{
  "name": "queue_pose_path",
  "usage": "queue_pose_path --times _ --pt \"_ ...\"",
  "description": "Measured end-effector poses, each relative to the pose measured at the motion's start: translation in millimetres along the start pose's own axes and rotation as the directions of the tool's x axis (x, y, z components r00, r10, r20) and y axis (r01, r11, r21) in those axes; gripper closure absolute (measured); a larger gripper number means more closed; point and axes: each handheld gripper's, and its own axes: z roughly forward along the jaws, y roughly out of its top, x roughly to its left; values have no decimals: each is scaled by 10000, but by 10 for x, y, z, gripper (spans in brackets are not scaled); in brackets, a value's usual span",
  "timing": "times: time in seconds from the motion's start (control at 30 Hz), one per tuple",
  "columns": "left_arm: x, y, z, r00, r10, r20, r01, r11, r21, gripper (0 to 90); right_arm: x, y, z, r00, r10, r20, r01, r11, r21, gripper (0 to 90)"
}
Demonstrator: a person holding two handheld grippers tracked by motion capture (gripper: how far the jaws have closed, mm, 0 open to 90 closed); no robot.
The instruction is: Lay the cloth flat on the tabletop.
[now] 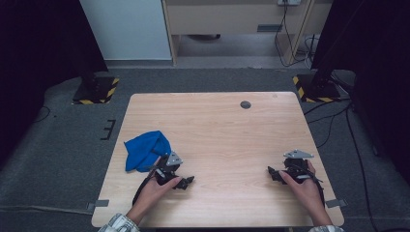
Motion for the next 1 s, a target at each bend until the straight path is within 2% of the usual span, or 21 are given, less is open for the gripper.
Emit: queue_pose_path --times 0.2,0.27,0.3,0.33,0.43,0.47,0.5,0.53,0.57,0.63,0.67,0.7,0.73,0.77,0.83,0.9,0.93,0.97,1.0 --pt "-38 28 -35 9999 156 11 -156 9998 -145 36 0 -1 0 10000 -5 2 5 10000 -3 29" --pt "-48 40 -67 9998 200 -10 -200 9994 -273 37 0 -1 0 10000 -3 2 3 10000 -1 29" --pt "-52 60 -125 9999 119 -39 -121 9984 -547 38 0 -1 0 10000 -3 1 3 10000 -1 29" --pt "-52 60 -125 9999 119 -39 -121 9984 -547 39 0 -1 0 10000 -3 1 3 10000 -1 29" --pt "-34 99 -281 9982 204 -563 -254 9956 -899 46 0 0 0 10000 -1 -6 1 10000 1 28" --pt "-34 99 -281 9982 204 -563 -254 9956 -899 48 0 0 0 10000 -1 -6 1 10000 1 28" --pt "4 112 -395 9980 -31 -630 -53 9912 -1321 48 0 0 1 10000 0 -7 0 10000 1 28" --pt "4 112 -395 9980 -31 -630 -53 9912 -1321 50 0 0 1 10000 0 -7 0 10000 1 28" --pt "47 118 -501 9963 -242 -825 97 9851 -1714 53 0 0 1 10000 1 -9 -1 10000 1 28" --pt "97 118 -595 9916 -519 -1182 278 9799 -1973 63 0 0 1 10000 -5 -7 5 10000 0 28" --pt "97 118 -595 9916 -519 -1182 278 9799 -1973 74 0 0 1 10000 -4 -8 4 10000 -1 28" --pt "155 110 -672 9847 -802 -1544 457 9754 -2156 84 0 0 1 10000 -4 -8 4 10000 0 28" --pt "155 110 -672 9847 -802 -1544 457 9754 -2156 85 0 0 1 10000 -4 -8 4 10000 0 28" --pt "220 104 -738 9778 -1002 -1842 565 9719 -2287 87 0 0 1 10000 -5 -7 5 10000 0 28" --pt "284 102 -803 9727 -1037 -2074 526 9698 -2382 88 1 0 1 10000 -3 -5 3 10000 2 28" --pt "357 82 -874 9650 -1119 -2372 510 9672 -2490 91 1 0 1 10000 4 -3 -4 10000 2 28" --pt "357 82 -874 9650 -1119 -2372 510 9672 -2490 91 1 0 1 10000 4 -3 -4 10000 2 28" --pt "441 40 -929 9531 -1257 -2754 540 9657 -2539 92 3 1 2 10000 8 7 -8 10000 5 26" --pt "484 13 -944 9453 -1263 -3007 504 9675 -2479 91 3 1 2 10000 10 5 -10 10000 6 26"
